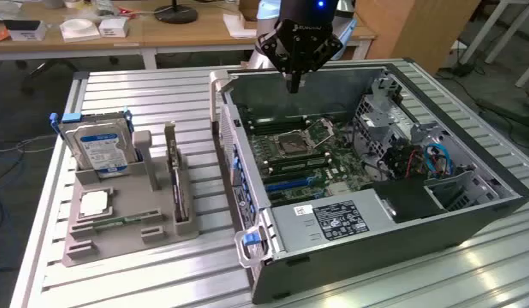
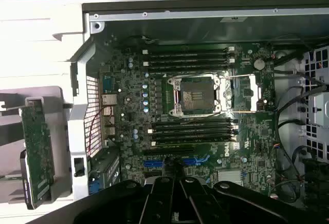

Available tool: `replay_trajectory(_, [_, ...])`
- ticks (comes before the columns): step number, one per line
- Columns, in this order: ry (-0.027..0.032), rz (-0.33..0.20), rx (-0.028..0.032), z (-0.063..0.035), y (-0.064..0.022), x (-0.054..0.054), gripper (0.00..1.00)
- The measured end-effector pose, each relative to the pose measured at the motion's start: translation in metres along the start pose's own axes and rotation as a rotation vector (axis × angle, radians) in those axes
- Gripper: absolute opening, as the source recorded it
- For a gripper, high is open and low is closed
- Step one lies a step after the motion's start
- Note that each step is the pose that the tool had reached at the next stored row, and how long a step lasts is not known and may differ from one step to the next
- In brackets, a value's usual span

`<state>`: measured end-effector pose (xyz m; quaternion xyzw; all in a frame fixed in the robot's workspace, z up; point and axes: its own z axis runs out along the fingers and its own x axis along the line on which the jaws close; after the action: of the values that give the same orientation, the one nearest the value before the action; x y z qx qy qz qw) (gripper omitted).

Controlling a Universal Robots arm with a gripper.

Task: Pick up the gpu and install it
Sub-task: 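Reach for the gpu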

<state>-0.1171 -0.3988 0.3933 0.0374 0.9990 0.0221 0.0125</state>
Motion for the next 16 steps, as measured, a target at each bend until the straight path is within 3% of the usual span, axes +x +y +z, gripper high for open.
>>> replay_trajectory(16, [0.0, 0.0, 0.0, -0.0002, -0.0006, 0.0073, 0.1])
